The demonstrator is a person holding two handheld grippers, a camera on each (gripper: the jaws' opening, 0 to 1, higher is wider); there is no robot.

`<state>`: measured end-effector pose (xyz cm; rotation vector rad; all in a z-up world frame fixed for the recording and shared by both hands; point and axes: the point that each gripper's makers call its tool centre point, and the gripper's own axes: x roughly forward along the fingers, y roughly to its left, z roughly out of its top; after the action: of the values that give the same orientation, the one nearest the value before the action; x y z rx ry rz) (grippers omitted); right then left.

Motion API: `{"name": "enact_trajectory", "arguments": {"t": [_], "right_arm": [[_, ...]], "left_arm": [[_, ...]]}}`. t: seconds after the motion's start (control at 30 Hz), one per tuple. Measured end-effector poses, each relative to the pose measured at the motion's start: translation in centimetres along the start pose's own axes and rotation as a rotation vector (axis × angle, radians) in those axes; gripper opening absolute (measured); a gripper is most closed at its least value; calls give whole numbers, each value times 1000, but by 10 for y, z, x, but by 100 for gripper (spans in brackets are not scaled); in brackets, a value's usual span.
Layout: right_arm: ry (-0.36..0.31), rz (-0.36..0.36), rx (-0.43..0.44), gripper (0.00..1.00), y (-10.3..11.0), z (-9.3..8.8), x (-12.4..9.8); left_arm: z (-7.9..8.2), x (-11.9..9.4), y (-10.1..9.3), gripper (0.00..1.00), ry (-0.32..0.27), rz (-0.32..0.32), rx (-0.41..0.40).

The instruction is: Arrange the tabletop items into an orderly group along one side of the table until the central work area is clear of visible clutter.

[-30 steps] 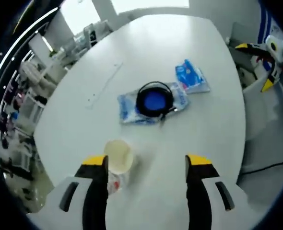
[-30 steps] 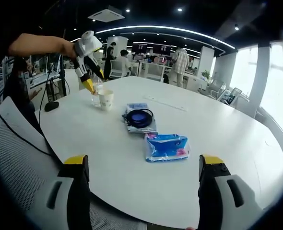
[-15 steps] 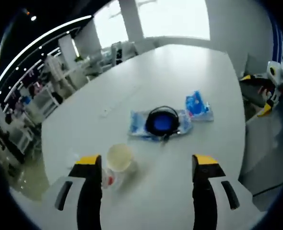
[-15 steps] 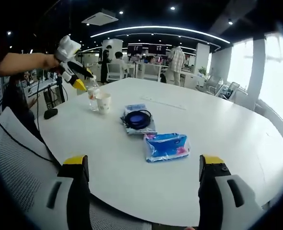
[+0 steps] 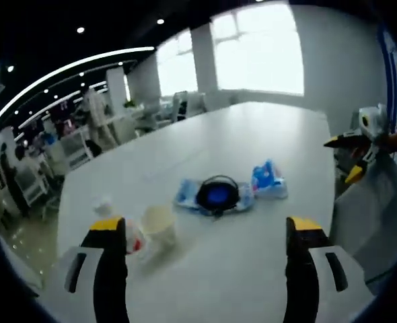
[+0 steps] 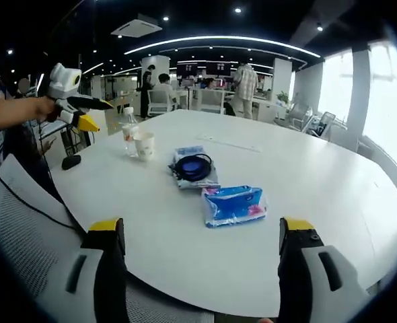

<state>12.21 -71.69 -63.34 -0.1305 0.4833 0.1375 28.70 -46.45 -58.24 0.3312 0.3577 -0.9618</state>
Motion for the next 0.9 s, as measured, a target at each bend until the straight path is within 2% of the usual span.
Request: {"name": "enact_trajectory", "arguments": {"t": [0.13, 0.3, 0.37, 0.53, 0.63, 0.9], "right_arm": [[-3, -2, -4, 95, 0, 1, 0], [0, -2, -10, 95, 0, 0, 0], [0, -2, -17, 95, 1, 1, 0], [6, 3, -23, 95, 3, 0, 0], [9, 3, -28, 95, 3, 0, 0], [5, -2, -28, 95, 2, 0, 0]], "left_arm": [[-4, -11, -10, 99, -15, 2, -35], [-9, -24, -14, 100, -25, 42, -35], [-12, -31, -12, 100, -29, 82, -31], [-23, -45, -15, 100, -46, 141, -68], [-27, -52, -22, 100, -52, 150, -68], [-53, -66, -38, 100, -31, 228, -85]]}}
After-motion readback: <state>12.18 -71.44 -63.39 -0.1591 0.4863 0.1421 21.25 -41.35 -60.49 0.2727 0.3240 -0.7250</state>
